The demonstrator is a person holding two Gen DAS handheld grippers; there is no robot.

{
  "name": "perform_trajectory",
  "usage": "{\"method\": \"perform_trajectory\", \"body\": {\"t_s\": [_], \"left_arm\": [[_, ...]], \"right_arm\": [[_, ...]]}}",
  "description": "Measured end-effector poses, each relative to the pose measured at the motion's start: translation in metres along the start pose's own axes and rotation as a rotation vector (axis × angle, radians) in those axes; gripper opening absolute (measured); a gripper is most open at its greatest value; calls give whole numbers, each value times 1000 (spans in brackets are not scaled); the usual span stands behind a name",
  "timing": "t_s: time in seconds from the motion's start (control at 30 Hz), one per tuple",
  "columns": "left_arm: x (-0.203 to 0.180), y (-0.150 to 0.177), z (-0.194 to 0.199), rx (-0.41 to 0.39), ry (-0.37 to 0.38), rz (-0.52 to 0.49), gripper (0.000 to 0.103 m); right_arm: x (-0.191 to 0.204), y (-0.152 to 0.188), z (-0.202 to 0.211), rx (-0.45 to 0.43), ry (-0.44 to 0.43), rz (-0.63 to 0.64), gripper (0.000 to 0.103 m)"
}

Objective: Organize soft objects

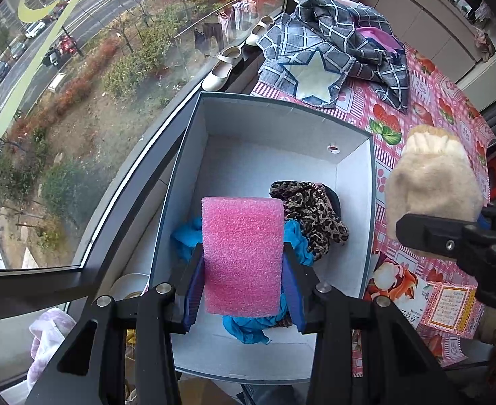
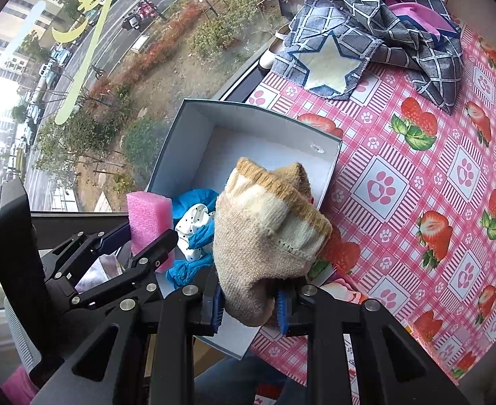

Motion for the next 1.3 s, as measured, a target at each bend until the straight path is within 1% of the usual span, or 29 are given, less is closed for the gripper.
{"method": "perform_trajectory", "body": {"t_s": [0.23,0.33,0.37,0.4,0.43,0.47,0.5,0.53,0.57,0.63,0.67,0.77,0.83,0.87,0.93,1.0,1.1,1.3], "left_arm": [[-2,0,-1,5,-1,-4,46],[-2,0,-1,-3,19,2,46],[-2,0,1,-14,30,4,50],[-2,0,1,-18,35,3,63],[-1,0,3,-22,42,2,72],[-1,1,5,-31,43,4,82],[0,1,8,-47,31,2,82],[0,1,9,-53,19,-3,82],[0,1,11,-59,-4,-12,82],[1,0,12,-56,-44,-20,83],[2,0,12,-52,-46,-19,83],[10,1,18,-70,8,23,83],[11,2,21,-71,22,22,83],[10,3,22,-70,18,8,83],[5,4,24,-67,4,-30,83],[0,10,29,-77,8,-65,83],[-3,14,31,-75,10,-78,83],[-6,19,35,-75,-1,-100,83]], "right_arm": [[2,-2,-3,3,1,5,25],[3,-4,-4,5,1,4,25],[4,-5,-5,2,2,7,25],[5,-6,-5,0,5,11,26],[6,-6,-5,1,5,15,26],[6,-7,-5,5,-2,17,33],[7,-8,-5,4,-4,17,53],[7,-8,-3,-7,2,19,65],[8,-7,1,-25,13,24,81],[9,-7,6,-47,36,33,83],[8,-7,7,-45,41,31,83],[6,-4,13,-51,65,19,83],[5,1,18,-58,91,18,100],[5,4,21,-67,100,16,103],[6,10,27,-81,106,17,103],[7,16,31,-89,108,20,103],[10,25,34,-95,117,14,103],[10,43,32,-102,105,-24,103]]}}
Point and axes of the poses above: each gripper's, at about its wrist camera, not at the fingertips, and z roughly against the way its jaws point, x to its left, y to its underside, the point moved 1 cm from there along -z, roughly the way its jaws point, and after that the axes turned 7 degrees about -y, right-handed, at the moved point
